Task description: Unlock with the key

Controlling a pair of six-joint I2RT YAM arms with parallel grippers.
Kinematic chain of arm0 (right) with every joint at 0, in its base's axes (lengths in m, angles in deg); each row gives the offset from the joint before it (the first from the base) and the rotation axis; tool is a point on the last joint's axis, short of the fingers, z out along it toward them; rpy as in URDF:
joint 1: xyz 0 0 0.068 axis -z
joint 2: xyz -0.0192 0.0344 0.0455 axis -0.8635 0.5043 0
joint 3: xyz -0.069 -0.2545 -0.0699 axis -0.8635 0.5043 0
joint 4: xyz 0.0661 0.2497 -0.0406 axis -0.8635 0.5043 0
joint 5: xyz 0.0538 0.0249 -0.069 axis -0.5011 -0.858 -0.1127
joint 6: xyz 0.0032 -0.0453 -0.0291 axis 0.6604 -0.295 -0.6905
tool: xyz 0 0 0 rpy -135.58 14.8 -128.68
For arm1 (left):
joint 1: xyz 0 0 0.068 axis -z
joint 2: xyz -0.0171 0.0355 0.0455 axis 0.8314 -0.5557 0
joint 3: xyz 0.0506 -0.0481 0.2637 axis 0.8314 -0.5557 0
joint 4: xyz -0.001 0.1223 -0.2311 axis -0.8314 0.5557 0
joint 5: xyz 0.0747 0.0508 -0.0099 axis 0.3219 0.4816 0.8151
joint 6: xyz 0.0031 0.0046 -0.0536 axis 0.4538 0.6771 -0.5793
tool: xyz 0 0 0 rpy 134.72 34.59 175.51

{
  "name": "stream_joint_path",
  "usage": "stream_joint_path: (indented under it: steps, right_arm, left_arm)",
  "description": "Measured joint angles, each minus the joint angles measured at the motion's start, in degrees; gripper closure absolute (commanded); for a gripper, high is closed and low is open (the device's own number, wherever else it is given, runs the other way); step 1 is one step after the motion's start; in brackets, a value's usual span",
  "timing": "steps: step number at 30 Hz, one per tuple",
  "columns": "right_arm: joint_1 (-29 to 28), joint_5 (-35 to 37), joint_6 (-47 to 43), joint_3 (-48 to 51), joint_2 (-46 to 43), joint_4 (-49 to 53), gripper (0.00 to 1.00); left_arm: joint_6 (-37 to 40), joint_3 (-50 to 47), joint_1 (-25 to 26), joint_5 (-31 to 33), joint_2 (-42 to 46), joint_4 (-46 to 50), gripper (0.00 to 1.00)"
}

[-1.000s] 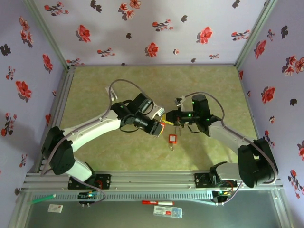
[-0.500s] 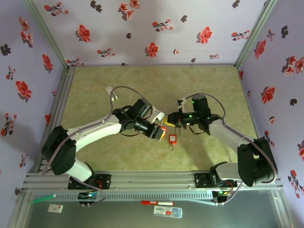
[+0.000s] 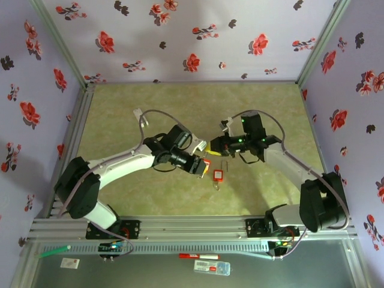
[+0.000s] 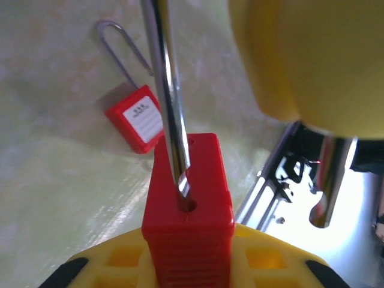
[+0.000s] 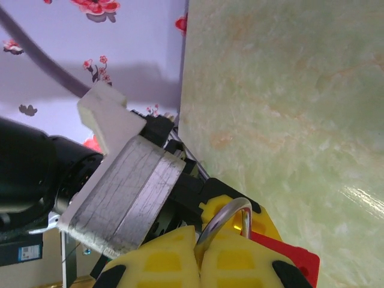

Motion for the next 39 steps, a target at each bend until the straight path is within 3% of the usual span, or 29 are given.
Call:
stream_joint_path:
  steps: [7, 20, 26, 33, 39]
  right_arm:
    - [-0.2, 2.8, 0.7, -0.6, 3.4, 0.3, 1.00]
    - [-8.0, 7.5, 13.3, 2.7, 20.9, -21.6, 1.00]
    - [-9.3, 7.2, 15.8, 2.4, 26.8, -27.5, 1.00]
    - [-9.6, 7.9, 15.2, 1.8, 30.2, -26.0, 1.00]
    - [-9.6, 9.4, 13.0, 1.8, 30.3, -22.2, 1.00]
  left_arm:
    - [0.3, 1.7, 1.5, 12.8, -0.3, 4.5, 1.00]
    - [-0.5, 4.3, 4.4, 36.8, -7.1, 21.0, 1.00]
    - [-2.8, 6.3, 6.6, 44.7, -11.5, 25.4, 1.00]
    - [-7.4, 7.4, 10.0, 50.6, -16.3, 26.5, 1.00]
    - [-10.6, 9.4, 12.9, 53.6, -19.2, 28.5, 0.76]
